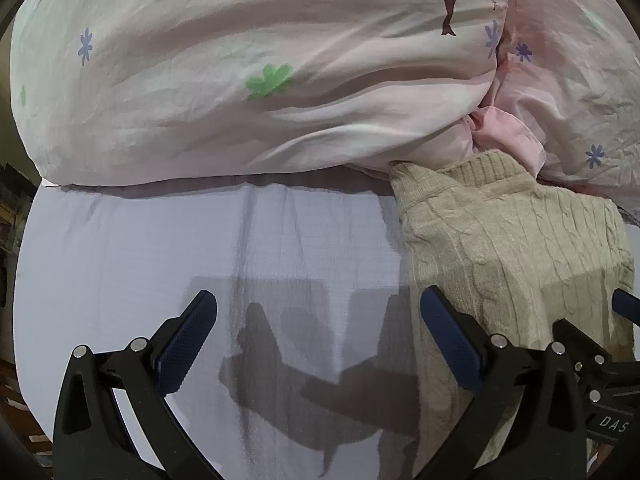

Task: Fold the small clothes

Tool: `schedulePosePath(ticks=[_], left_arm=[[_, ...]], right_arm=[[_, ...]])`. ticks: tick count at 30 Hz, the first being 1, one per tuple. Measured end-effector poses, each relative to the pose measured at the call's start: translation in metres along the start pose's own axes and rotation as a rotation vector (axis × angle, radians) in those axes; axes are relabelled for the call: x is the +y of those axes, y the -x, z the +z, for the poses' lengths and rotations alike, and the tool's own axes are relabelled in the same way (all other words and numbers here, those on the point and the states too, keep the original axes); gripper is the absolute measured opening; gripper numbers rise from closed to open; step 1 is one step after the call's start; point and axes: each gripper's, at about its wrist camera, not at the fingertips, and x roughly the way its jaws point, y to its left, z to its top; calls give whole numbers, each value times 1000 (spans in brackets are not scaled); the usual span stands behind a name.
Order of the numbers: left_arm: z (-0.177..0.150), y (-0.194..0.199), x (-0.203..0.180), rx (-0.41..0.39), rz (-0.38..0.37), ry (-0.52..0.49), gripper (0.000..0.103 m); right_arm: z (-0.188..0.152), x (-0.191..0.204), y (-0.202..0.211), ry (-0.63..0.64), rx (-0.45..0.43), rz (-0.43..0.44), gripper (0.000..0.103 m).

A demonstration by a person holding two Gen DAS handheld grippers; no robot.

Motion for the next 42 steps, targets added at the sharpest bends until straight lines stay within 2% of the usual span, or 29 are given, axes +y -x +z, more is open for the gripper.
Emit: schedulePosePath(ticks=[16, 27, 32, 36, 42], left_arm=[[-7, 14, -20, -27, 40, -23, 102], [-14, 21, -15, -26, 38, -24, 102], [-33, 46, -5, -65, 29, -37, 102], [-63, 74, 6, -97, 2, -27, 102], [-106, 91, 6, -69, -17, -25, 102]], right_arm=[[-1, 0, 1, 6, -14, 3, 101], [-9, -3, 8, 19, -33, 21, 101], [-34, -22, 29, 26, -42, 21, 101], [-69, -48, 52, 17, -46, 11, 101], [-109, -70, 74, 15, -33, 34, 101]])
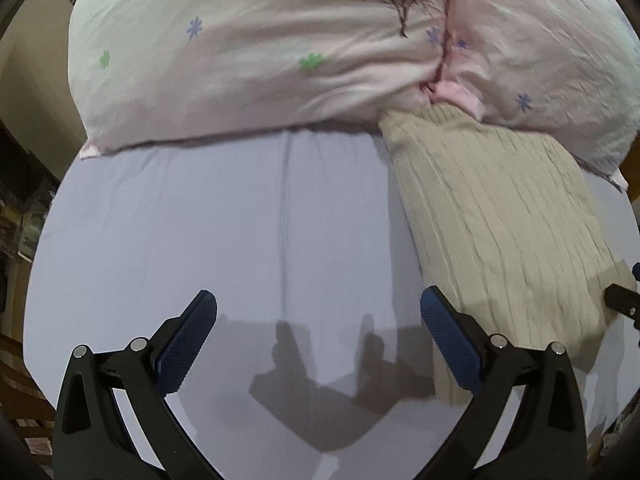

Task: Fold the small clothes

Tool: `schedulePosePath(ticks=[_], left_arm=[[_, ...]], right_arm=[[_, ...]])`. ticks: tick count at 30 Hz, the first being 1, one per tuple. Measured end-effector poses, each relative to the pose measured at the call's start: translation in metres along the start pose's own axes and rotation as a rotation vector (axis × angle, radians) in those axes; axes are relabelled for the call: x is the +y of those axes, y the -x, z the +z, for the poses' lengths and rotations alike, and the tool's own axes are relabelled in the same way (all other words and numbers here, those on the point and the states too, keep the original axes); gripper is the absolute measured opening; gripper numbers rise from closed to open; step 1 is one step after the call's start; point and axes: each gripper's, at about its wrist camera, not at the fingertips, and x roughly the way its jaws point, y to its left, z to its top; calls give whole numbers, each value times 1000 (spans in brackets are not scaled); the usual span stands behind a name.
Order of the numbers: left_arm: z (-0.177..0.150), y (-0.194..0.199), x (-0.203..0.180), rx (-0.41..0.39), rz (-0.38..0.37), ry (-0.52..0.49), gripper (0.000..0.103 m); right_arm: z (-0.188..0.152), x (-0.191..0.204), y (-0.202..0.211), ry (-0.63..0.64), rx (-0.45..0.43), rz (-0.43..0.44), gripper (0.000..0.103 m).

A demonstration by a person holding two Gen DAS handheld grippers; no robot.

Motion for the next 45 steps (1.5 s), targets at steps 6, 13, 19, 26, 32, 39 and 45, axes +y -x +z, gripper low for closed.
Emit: schedulePosePath(ticks=[6, 13, 19, 26, 32, 39, 45], left_arm=[[1, -1, -4, -1, 19, 12, 102], [25, -18, 3, 11, 82, 37, 102], [46, -41, 11, 32, 104, 58, 102], [66, -67, 17, 57, 108, 66, 102], [74, -76, 17, 52, 100, 62, 102], [73, -76, 5, 44, 78, 29, 102], [78, -70, -1, 3, 77, -4, 102]], right_arm=[[8, 16, 5, 39, -42, 5, 101], [64, 42, -28, 19, -66, 34, 101], [91, 62, -53, 3, -95, 16, 101], [107, 77, -65, -7, -109, 8, 101], [105, 80, -80, -12, -111, 0, 101], [89, 86, -85, -2, -104, -13, 101], [82, 73, -89, -40, -112, 1, 101]])
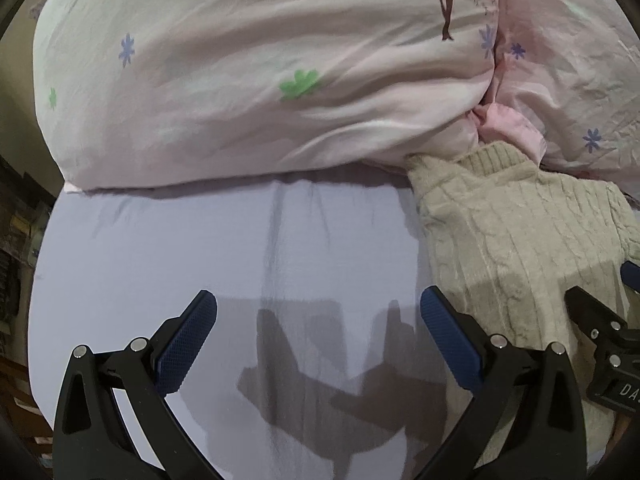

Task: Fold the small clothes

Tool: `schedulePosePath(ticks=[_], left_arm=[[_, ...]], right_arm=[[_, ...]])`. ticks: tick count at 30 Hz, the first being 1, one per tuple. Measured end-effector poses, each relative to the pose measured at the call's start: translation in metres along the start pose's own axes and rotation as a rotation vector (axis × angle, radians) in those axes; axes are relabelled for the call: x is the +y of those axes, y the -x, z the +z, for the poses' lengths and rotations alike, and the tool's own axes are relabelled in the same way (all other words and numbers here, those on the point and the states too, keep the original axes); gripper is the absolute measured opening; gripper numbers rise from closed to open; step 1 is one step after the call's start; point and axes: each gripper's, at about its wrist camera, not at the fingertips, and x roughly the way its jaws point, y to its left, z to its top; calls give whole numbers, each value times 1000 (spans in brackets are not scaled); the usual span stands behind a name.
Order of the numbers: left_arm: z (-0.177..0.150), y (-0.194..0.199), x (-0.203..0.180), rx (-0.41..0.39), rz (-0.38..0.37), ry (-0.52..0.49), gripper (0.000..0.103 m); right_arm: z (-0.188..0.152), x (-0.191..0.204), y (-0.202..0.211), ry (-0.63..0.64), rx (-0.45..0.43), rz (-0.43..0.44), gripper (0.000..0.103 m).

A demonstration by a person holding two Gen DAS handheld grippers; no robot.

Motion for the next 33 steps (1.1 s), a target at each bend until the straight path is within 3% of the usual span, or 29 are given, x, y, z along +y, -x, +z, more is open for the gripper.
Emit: schedulePosePath(ticks=[9, 22, 33], left_arm=[[-6, -12, 8, 10, -82, 39, 102], [3, -27, 1, 78, -97, 38, 102], [8, -54, 23, 108, -128, 65, 102]], right_arm=[[-14, -12, 2, -38, -68, -52, 101], [-5, -12, -26, -18, -4, -66, 101], [5, -10, -25, -8, 10, -66, 101]])
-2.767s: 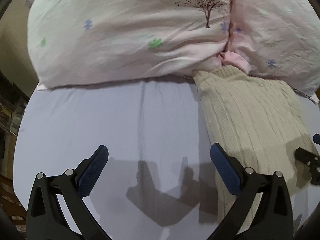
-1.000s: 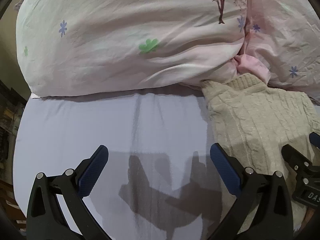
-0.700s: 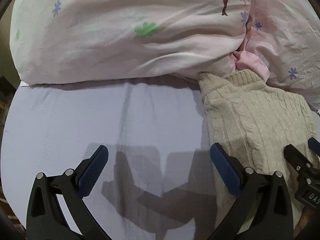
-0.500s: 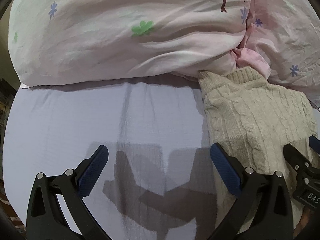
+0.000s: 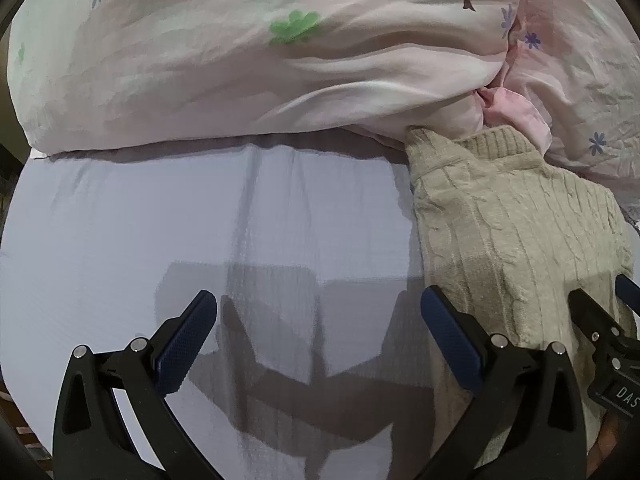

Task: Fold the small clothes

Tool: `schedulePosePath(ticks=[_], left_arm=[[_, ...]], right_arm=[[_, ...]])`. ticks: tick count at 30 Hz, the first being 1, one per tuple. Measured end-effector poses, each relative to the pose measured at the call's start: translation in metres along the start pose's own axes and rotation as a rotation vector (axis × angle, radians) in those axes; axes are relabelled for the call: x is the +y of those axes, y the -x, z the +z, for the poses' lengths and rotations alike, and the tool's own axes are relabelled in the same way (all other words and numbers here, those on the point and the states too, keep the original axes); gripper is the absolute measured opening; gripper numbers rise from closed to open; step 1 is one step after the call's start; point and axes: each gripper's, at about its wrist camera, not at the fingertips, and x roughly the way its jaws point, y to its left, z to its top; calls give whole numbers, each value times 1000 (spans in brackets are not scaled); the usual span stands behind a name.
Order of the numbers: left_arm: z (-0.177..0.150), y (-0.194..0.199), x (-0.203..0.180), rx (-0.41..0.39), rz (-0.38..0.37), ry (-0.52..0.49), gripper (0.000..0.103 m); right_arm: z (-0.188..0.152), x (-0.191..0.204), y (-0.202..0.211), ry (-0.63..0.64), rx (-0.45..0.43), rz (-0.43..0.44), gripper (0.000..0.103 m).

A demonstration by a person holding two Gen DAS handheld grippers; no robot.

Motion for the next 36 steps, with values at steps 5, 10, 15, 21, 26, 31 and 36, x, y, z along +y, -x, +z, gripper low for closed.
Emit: schedulePosePath(ticks=[5, 10, 15, 21, 26, 31, 36], left_arm=[[-2, -9, 15, 16, -25, 20, 102], [-3, -19, 24, 28, -39, 35, 102], [-4, -25, 40, 35, -46, 44, 102], [-9, -33, 49, 36, -45, 49, 102], [-5, -36, 54, 40, -40, 56, 102], [-1, -37, 47, 46, -33, 60, 102], [6, -35, 40, 51, -26, 64, 102]], right_arm=[[0, 3, 3, 5, 2, -4, 101], [2, 4, 3, 11, 9, -6, 101], [3, 5, 3, 19, 11, -5, 101], [3, 6, 2, 30, 10, -3, 101], [4, 6, 2, 32, 18, -3, 101], [6, 8, 2, 38, 27, -5, 101], [9, 9, 2, 48, 35, -6, 101]])
